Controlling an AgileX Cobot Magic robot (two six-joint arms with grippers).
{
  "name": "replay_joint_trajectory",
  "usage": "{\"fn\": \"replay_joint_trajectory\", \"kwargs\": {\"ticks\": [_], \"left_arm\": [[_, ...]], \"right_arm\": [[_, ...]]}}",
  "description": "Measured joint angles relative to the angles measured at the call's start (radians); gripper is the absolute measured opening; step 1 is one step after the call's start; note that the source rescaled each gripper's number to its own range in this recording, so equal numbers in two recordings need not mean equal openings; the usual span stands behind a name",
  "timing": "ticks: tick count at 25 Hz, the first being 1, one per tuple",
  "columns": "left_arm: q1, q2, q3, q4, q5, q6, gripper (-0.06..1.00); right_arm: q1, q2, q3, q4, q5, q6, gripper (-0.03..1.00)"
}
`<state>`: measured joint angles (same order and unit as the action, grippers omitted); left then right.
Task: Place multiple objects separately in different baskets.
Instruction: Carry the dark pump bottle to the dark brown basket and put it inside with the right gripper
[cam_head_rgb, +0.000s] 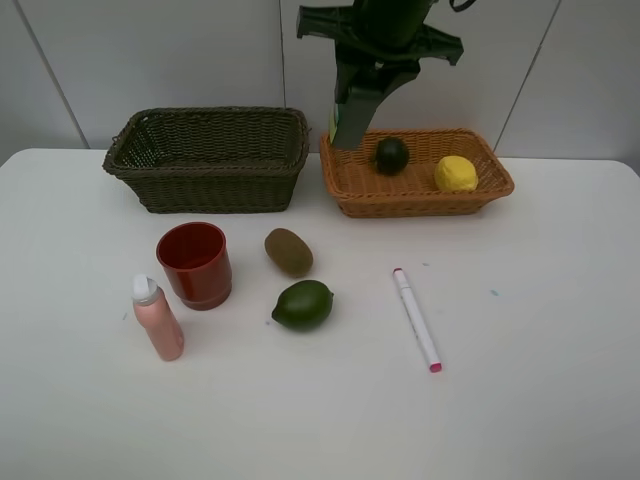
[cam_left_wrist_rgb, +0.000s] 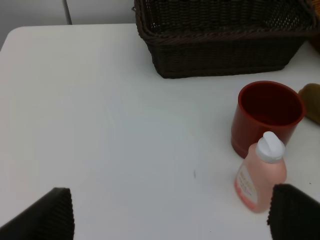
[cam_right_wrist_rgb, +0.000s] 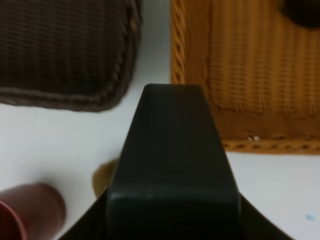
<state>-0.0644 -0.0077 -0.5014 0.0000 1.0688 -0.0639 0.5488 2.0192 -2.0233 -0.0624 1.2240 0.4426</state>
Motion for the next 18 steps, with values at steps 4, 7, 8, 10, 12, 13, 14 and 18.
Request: {"fn": "replay_joint_trajectory", "kwargs": {"ticks": [4,7,8,10,12,13,14,18], "left_arm": [[0.0,0.0,0.0,0.0,0.0,0.0,1.0],[0.0,0.0,0.0,0.0,0.0,0.0,1.0],[0.0,0.0,0.0,0.0,0.0,0.0,1.0],[0.0,0.0,0.0,0.0,0.0,0.0,1.0],[0.0,0.0,0.0,0.0,0.0,0.0,1.0],[0.0,0.0,0.0,0.0,0.0,0.0,1.0],[0.0,0.0,0.0,0.0,0.0,0.0,1.0],[0.0,0.0,0.0,0.0,0.0,0.0,1.0]], "right_arm": [[0.021,0.0,-0.045,0.008,-0.092,-0.027,0.3],[0.023,0.002,-0.047,0.04,-0.232,-0.084,0.3],[0.023,0.008,-0.047,0.054,-0.272,-0.102,0.3],[0.023,0.025,-0.051,0.076,-0.363,-0.144,0.3],[0.023,0.051,-0.052,0.089,-0.43,-0.173,0.3],[0.023,0.07,-0.052,0.091,-0.457,-0.186,0.3],[0.025,0.087,-0.052,0.091,-0.48,-0.197,0.3],[0.042,0.179,-0.052,0.091,-0.539,-0.242,0.3]]}}
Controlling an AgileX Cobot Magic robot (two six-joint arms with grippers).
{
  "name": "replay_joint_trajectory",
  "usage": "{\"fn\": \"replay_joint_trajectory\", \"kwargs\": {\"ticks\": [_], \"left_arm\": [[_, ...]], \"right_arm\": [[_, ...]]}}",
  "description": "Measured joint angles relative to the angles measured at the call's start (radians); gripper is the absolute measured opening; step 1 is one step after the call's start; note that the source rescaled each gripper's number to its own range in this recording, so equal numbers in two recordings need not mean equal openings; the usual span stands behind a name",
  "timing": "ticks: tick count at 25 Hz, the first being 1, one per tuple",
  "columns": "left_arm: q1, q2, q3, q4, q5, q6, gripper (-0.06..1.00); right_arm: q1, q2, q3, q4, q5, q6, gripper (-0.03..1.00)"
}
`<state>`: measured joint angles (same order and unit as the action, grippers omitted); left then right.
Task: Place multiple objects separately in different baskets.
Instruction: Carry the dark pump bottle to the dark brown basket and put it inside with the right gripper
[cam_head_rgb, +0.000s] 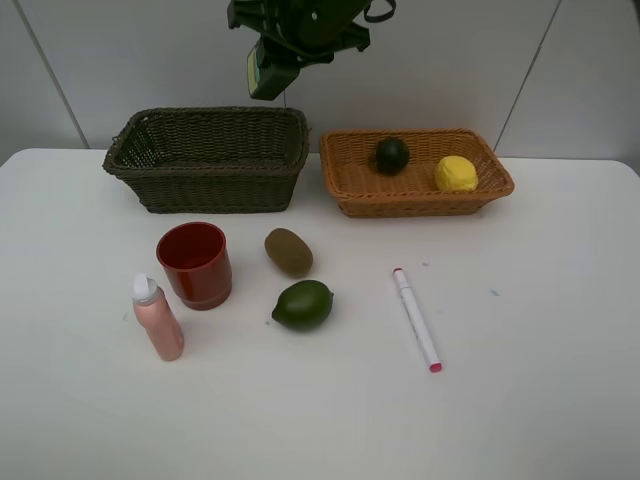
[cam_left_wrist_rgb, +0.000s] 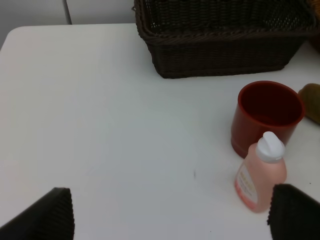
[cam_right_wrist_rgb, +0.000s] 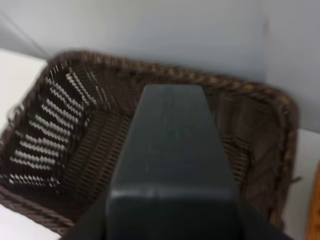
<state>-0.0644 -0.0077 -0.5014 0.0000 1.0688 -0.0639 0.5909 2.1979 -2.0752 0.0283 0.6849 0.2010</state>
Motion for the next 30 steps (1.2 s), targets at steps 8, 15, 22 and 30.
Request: {"fn": "replay_joint_trajectory", "kwargs": {"ticks": [8,15,22,30], "left_arm": [[0.0,0.0,0.0,0.0,0.0,0.0,1.0],[0.0,0.0,0.0,0.008,0.0,0.0,1.0],[0.0,0.0,0.0,0.008,0.0,0.0,1.0],[0.0,0.0,0.0,0.008,0.0,0.0,1.0]], "right_arm": [[0.062,0.147,0.001,-0.097,-0.134,-0.04,0.3],[0.066,0.211,0.001,-0.157,-0.154,-0.04,0.3],[0.066,0.24,0.001,-0.165,-0.155,-0.041,0.3],[0.066,0.24,0.001,-0.165,-0.169,-0.041,0.3]]}}
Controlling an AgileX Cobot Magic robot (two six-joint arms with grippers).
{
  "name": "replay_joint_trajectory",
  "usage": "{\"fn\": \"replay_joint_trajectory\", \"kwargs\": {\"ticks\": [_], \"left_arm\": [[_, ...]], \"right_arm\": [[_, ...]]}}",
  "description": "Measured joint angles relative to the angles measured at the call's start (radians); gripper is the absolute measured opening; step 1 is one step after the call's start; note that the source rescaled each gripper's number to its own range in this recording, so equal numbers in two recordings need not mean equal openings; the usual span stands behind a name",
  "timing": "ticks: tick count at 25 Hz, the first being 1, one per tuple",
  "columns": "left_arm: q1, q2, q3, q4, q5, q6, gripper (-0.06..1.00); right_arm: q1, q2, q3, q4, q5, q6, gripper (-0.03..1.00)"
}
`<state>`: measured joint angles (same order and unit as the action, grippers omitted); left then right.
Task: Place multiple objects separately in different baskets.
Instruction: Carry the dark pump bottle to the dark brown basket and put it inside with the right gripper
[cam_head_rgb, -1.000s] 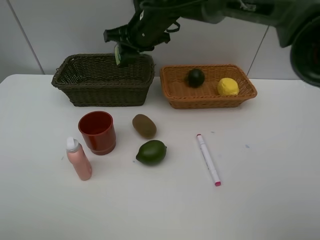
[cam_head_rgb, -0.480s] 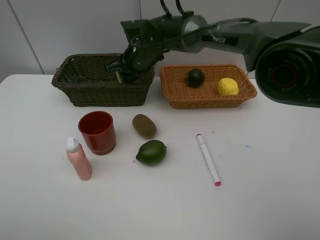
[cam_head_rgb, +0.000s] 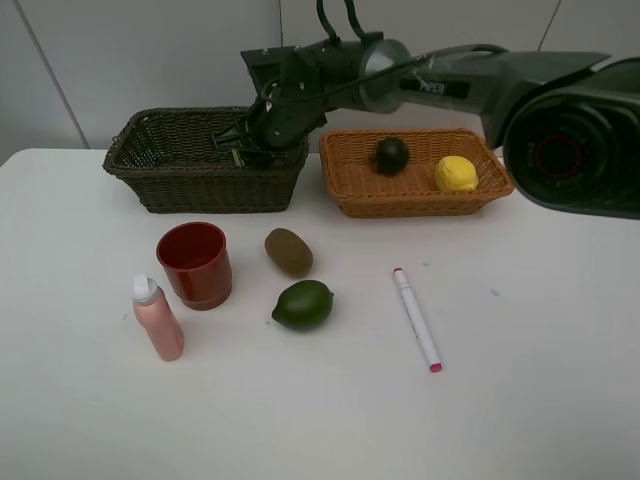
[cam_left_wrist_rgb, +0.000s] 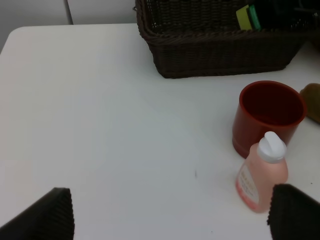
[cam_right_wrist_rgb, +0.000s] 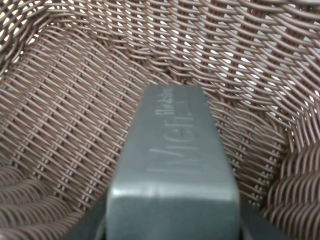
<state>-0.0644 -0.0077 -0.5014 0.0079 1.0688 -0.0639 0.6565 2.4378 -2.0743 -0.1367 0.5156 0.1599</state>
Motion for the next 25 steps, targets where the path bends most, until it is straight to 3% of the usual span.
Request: {"fn": "replay_joint_trajectory", "kwargs": {"ticks": [5,6,9,12,25], "left_arm": [[0.0,0.0,0.0,0.0,0.0,0.0,1.0],[0.0,0.0,0.0,0.0,0.0,0.0,1.0],[0.0,0.0,0.0,0.0,0.0,0.0,1.0],[0.0,0.0,0.0,0.0,0.0,0.0,1.0],[0.0,0.0,0.0,0.0,0.0,0.0,1.0]], "right_arm": [[0.0,0.0,0.0,0.0,0.009,0.0,0.31],[0.0,0.0,0.0,0.0,0.01,0.0,0.38],[0.0,0.0,-0.001,0.0,-0.001,0.0,0.8],[0.0,0.0,-0.001,0.0,0.0,0.0,0.96],[0.0,-0.042,-0.001,-0.02,0.001,0.0,1.0]]}}
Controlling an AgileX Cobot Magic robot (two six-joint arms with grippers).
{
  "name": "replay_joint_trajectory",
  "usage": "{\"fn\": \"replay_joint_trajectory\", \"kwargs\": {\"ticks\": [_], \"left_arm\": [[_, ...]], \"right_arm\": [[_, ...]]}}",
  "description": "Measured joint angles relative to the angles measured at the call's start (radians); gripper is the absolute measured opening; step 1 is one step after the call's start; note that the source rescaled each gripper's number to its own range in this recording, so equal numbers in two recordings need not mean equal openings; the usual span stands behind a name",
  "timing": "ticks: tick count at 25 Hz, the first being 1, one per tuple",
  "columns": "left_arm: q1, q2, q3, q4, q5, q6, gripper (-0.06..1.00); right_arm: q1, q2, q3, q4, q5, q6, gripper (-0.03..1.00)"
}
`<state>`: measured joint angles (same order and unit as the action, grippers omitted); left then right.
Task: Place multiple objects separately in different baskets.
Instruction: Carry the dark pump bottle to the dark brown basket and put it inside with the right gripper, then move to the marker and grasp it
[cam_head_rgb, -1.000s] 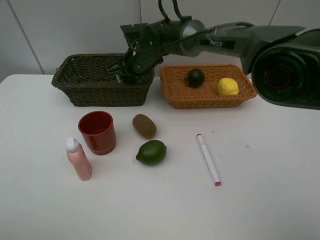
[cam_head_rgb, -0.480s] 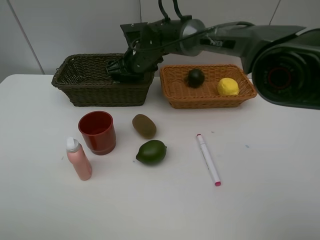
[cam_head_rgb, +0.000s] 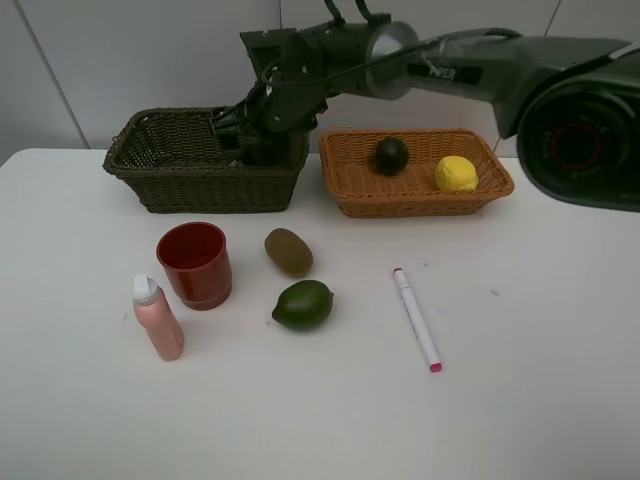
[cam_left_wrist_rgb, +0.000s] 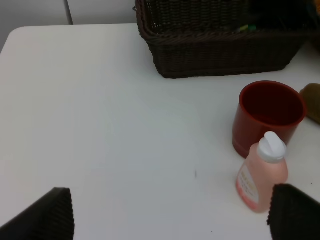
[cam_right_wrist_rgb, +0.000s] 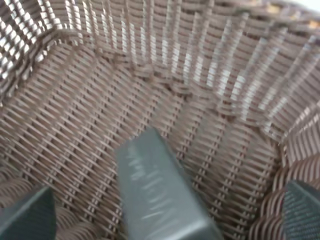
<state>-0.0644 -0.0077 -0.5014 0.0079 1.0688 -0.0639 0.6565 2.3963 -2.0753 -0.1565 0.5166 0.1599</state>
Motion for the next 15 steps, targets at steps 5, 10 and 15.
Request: {"fn": "replay_joint_trajectory", "kwargs": {"ticks": [5,10,15], "left_arm": [[0.0,0.0,0.0,0.0,0.0,0.0,1.0],[0.0,0.0,0.0,0.0,0.0,0.0,1.0],[0.0,0.0,0.0,0.0,0.0,0.0,1.0]], "right_arm": [[0.0,-0.066,0.0,-0.082,0.023,-0.002,1.0],[0.0,-0.124,0.0,-0.157,0.126,-0.018,1.0],[0.0,-0.182,0.0,-0.167,0.255,-0.018,1.0]]}}
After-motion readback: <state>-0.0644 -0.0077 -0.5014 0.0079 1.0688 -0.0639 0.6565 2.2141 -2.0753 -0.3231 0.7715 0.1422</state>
